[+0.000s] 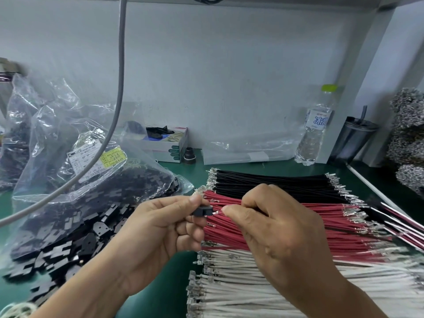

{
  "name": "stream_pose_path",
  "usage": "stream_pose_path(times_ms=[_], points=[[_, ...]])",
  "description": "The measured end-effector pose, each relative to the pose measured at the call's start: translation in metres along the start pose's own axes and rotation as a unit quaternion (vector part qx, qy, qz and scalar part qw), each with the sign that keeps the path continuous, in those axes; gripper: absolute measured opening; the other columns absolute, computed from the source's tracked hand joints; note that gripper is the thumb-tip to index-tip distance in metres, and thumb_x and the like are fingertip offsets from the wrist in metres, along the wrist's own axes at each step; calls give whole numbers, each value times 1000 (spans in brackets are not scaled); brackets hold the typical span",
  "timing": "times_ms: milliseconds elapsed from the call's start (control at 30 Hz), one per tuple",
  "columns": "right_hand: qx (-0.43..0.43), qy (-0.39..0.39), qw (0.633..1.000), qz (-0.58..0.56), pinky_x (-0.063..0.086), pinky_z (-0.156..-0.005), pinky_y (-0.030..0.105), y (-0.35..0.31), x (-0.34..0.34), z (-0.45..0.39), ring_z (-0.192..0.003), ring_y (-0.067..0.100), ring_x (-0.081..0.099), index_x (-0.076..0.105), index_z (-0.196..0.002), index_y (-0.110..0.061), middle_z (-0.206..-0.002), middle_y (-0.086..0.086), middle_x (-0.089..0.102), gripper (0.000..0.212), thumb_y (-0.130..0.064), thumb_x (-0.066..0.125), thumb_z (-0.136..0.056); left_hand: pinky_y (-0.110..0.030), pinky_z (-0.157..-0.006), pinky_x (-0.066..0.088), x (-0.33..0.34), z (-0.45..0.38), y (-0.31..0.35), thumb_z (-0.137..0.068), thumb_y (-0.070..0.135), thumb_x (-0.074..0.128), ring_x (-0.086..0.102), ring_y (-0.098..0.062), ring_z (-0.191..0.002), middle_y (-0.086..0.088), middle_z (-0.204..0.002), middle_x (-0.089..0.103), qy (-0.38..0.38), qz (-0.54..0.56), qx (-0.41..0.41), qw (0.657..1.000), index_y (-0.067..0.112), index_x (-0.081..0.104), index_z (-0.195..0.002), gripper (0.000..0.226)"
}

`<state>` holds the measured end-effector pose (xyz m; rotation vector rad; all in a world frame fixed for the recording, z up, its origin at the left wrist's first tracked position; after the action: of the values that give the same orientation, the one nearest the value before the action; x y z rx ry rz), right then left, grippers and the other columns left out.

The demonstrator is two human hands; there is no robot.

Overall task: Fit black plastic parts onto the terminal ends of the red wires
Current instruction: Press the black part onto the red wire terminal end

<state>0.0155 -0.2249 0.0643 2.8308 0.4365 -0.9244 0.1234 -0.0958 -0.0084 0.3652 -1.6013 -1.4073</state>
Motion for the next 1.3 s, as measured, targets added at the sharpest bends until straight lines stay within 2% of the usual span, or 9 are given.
stream_pose_path(times_ms=[167,300,567,833,900,1000,1133,1233,1300], points=[[68,-17,997,-38,47,-46,32,2,12,1,-68,12,52,75,-91,-15,-81,-6,55,11,-20,66,-95,-27,-51,57,6,4,10,-73,28,79,71,-22,-61,-17,-83,75,39,-68,92,993,6,81,-96,32],[151,-48,977,-142,50,-62,25,22,12,3,-76,4,59,75,-94,-26,-86,-17,58,14,-32,63,-93,-24,-56,57,11,14,33,-67,23,85,71,-19,-61,-10,-79,78,58,-275,244,928,27,83,-94,28],[124,-84,980,-130,40,-67,12,15,12,0,-74,0,51,69,-83,-23,-83,-18,52,15,-30,60,-94,-26,-49,56,10,11,20,-67,14,86,72,-27,-53,-18,-65,74,42,-249,189,949,14,83,-84,17],[91,-83,992,-35,41,-66,22,21,-21,-8,-84,6,49,69,-88,-31,-88,-19,54,14,-44,64,-87,-26,-46,53,8,10,26,-68,21,86,71,-28,-53,-15,-69,75,54,-239,200,949,14,82,-85,19],[63,-141,987,-49,46,-64,22,11,-18,4,-82,6,50,68,-85,-35,-87,-19,53,16,-51,65,-82,-26,-45,53,2,10,28,-67,22,86,71,-29,-54,-15,-72,76,78,-228,204,949,14,82,-86,21],[67,-328,939,-76,45,-69,10,-4,8,30,-80,-5,53,69,-90,-38,-83,-22,57,35,-70,58,-81,-25,-46,52,2,9,26,-66,25,87,71,-28,-53,-16,-72,75,76,-218,198,952,15,82,-85,23],[144,-294,931,-161,38,-82,9,-1,7,36,-106,-8,45,58,-112,-46,-117,-28,47,33,-66,61,-85,-26,-45,53,5,8,20,-69,23,87,71,-27,-53,-15,-72,75,61,-220,191,955,16,82,-86,20],[100,-352,927,-86,40,-67,7,-9,14,34,-83,-6,53,67,-87,-33,-90,-19,59,20,-53,69,-81,-26,-45,52,1,8,23,-68,24,87,71,-28,-53,-15,-74,76,77,-220,197,952,16,81,-87,21],[80,-323,941,-53,39,-49,9,-16,8,30,-62,-4,50,61,-65,-32,-69,-19,55,16,-43,72,-67,-26,-44,52,-1,7,24,-68,24,87,71,-28,-53,-15,-75,76,84,-219,198,952,16,81,-87,22]])
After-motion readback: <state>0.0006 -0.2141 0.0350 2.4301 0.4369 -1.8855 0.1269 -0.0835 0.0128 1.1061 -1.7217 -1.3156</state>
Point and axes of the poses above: each hand's wrist, its own z-axis away from the middle knuckle, its own x-axis out of the palm, y = z × x, the point moved 7 cm from there along -z, towards the middle knuckle
